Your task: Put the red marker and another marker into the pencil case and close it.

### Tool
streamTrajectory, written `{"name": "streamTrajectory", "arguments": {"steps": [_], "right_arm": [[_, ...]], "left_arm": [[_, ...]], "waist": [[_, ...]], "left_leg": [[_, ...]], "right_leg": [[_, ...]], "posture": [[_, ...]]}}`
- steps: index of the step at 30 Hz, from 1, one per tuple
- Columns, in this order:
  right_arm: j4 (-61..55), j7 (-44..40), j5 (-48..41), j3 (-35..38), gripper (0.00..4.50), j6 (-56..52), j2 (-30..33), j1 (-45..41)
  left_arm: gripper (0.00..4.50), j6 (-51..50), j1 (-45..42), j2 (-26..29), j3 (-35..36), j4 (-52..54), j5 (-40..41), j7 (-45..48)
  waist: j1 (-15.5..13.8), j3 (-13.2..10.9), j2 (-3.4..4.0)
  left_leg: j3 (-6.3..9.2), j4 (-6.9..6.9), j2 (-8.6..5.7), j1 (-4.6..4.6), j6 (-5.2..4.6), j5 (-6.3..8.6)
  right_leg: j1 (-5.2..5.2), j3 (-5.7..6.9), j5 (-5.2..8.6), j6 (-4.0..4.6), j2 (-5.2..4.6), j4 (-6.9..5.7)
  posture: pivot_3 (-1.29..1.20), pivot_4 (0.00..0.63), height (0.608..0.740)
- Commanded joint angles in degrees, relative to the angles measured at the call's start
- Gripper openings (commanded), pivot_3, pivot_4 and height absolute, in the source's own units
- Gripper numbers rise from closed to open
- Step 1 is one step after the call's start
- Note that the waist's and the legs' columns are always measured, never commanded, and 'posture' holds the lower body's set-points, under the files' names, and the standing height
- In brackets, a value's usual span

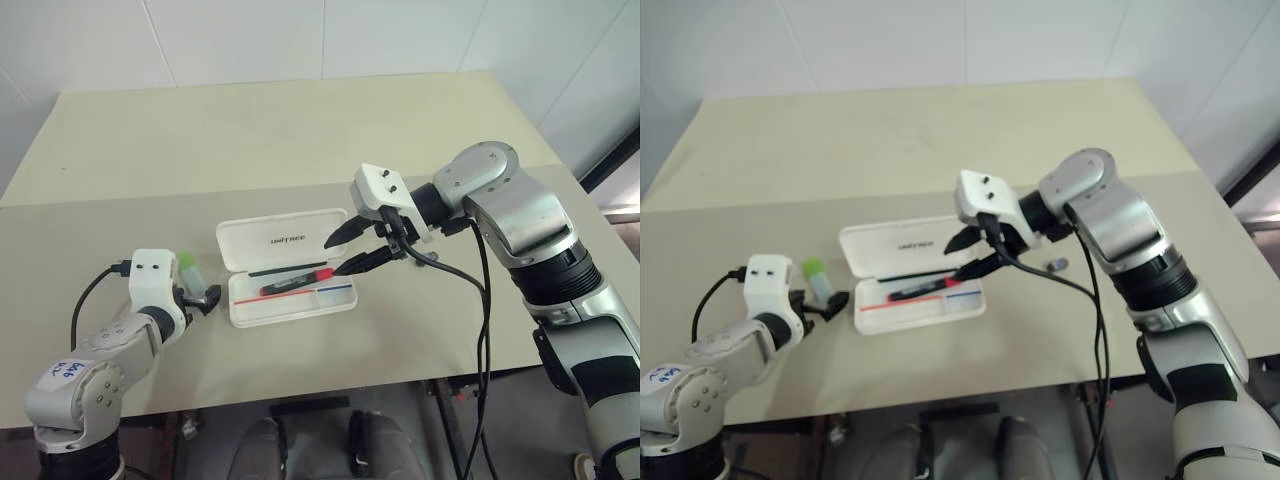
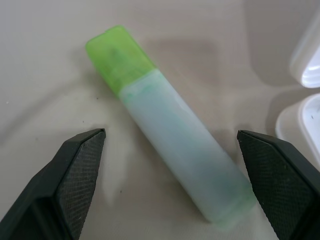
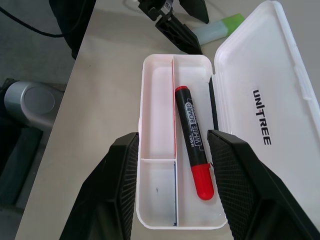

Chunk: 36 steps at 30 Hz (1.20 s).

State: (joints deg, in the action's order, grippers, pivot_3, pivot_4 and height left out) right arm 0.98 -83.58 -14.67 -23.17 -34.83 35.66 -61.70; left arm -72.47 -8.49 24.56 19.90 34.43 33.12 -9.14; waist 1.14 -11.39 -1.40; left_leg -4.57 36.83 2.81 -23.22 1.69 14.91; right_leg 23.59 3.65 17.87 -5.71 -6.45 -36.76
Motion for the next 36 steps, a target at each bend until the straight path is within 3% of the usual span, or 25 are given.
{"name": "streamTrajectory", "arguments": {"steps": [1,4,7,16,25,30,36], "right_arm": [[-1.46,0.18,-0.79,2.44,2.3,0.3,0.8,-0.21],[-1.5,0.32,-0.82,2.52,2.3,0.11,0.9,-0.19],[-1.32,0.36,-0.79,2.59,2.34,0.14,1.04,-0.21],[-0.69,0.51,-0.75,2.65,2.34,0.28,1.02,-0.56],[-0.75,0.6,-0.88,2.79,2.34,0.2,0.92,-0.66],[-1.79,0.3,-1.28,3.53,2.34,-0.66,1.52,-0.48],[-4.22,0.33,-2.8,4.69,2.34,-2.8,3.94,0.48]], "left_arm": [[4.5,1.76,-0.24,-1.25,-0.79,-1.75,-3.08,0.02],[4.5,2.26,-0.15,-1.96,-0.99,-1.75,-3.82,0.7],[3.93,2.55,-0.15,-2.21,-0.94,-1.8,-4.66,1.12],[1.1,3.24,-0.59,-3.45,0.7,-2.02,-8.09,1.06],[1.1,8.9,-3.77,-1.46,6.75,-4.46,-9.2,3.78],[1.1,15.16,-8.28,5.48,10.6,-10.42,-11.05,6.95],[1.1,21.6,-14.03,17.89,11.03,-14.6,-6.29,22.76]], "waist": [[-0.18,0.0,0.0],[-0.46,0.0,0.0],[-0.87,0.0,0.0],[-0.96,0.0,0.0],[-0.93,0.0,-0.01],[-0.91,0.01,-0.03],[-0.98,-0.01,-0.07]], "left_leg": [[0.0,0.05,0.0,0.0,-0.02,0.02],[0.0,0.11,0.0,0.01,-0.03,0.02],[0.0,0.11,0.0,0.01,-0.03,0.03],[-0.05,0.15,0.02,-0.02,-0.09,0.19],[-0.05,0.16,0.05,-0.04,-0.07,0.22],[-0.06,0.18,0.05,-0.09,-0.07,0.24],[-0.07,0.17,0.06,-0.16,-0.06,0.3]], "right_leg": [[0.0,0.0,0.0,0.0,0.0,0.01],[-0.02,-0.01,0.0,0.0,-0.01,-0.02],[-0.02,-0.01,0.0,0.0,-0.01,-0.01],[-0.04,0.0,0.0,0.0,-0.01,-0.01],[-0.02,0.01,0.0,0.0,0.03,0.13],[-0.01,0.05,0.0,0.0,0.02,0.2],[0.01,0.09,0.0,-0.01,0.02,0.19]], "posture": [[0.0,0.15,0.74],[0.0,0.15,0.74],[0.0,0.15,0.74],[0.0,0.15,0.74],[0.0,0.15,0.74],[0.0,0.15,0.74],[0.0,0.15,0.74]]}}
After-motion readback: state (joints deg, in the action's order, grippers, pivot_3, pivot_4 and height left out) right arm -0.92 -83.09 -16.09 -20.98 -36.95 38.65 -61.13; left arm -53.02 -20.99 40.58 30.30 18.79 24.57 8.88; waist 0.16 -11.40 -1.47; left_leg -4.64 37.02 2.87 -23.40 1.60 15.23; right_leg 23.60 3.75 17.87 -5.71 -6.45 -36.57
